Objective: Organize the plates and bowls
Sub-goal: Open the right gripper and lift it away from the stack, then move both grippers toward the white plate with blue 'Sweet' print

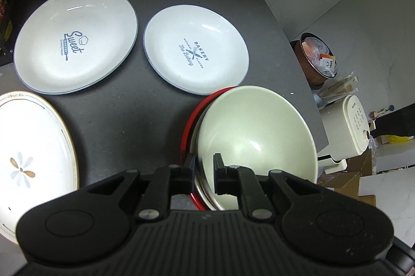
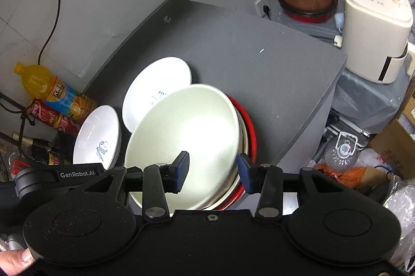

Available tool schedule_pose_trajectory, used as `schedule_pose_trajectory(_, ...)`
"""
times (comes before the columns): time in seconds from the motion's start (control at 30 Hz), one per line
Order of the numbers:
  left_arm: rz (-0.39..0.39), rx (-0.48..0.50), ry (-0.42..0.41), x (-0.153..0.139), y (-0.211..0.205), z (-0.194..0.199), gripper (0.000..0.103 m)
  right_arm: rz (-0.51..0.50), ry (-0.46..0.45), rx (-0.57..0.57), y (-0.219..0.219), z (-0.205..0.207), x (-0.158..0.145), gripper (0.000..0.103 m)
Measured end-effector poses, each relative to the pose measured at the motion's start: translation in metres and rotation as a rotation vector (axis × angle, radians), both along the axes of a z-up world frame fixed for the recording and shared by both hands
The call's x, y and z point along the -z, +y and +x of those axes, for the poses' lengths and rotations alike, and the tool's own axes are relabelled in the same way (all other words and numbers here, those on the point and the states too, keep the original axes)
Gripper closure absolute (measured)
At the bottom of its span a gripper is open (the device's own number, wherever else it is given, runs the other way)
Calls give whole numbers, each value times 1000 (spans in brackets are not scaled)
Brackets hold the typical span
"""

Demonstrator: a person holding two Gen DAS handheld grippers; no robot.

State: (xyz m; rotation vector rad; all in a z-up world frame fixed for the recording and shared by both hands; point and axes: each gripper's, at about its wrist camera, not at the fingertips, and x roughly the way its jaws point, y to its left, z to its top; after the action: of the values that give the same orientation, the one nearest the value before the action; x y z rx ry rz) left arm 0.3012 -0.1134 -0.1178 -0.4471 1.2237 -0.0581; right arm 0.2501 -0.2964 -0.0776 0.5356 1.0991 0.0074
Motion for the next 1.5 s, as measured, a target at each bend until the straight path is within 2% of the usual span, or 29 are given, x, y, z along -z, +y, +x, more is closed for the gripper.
schedule_pose_trajectory(0.13,-5,17,-10,-5,3,-5,92,-38,-32,18,-2,-8,-8,61)
schedule_pose_trajectory(0.2,0,17,-7,-6,6,-8,92,-43,-48,20,-3,-12,-10,69)
schedule_pose_trajectory(0.23,-4,17,-7,-6,9,-10,89,-37,-48,14,-3,-12,-8,74)
schedule_pose_trajectory(0.27,-11,16,-8,-6,11,-12,87,-31,-40,11,-2,-13,-6,76)
schedule_pose_trajectory(0.37,-10,16,-19,-8,19,-18,81,-32,-11,12,2,-17,2,76)
schedule_pose_trajectory(0.57,1,8,-29,-13,39,-31,80,-19,10,26,10,-29,7,76)
schedule_pose_trajectory(0.8,3,-8,-46,-17,64,-52,80,-19,-35,46,16,-34,-3,76)
schedule_pose_trajectory(1.07,23,-79,-40,-20,112,-81,80,-21,-21,12,37,-41,-3,75)
schedule_pose_trajectory(1.17,45,-103,-33,-23,131,-93,72,-20,-22,-24,47,-43,-7,74)
schedule_pose_trajectory(1.2,50,-109,-35,-24,136,-98,67,-21,-22,-39,50,-43,-8,73)
schedule_pose_trajectory(1.3,67,-141,-41,-27,155,-111,55,-36,-23,-84,62,-45,-12,64)
schedule_pose_trajectory(1.33,70,-149,-41,-28,160,-115,52,-41,-23,-101,67,-46,-13,59)
schedule_pose_trajectory(1.5,91,-185,-39,-30,182,-134,44,-66,-35,-186,91,-48,-18,51)
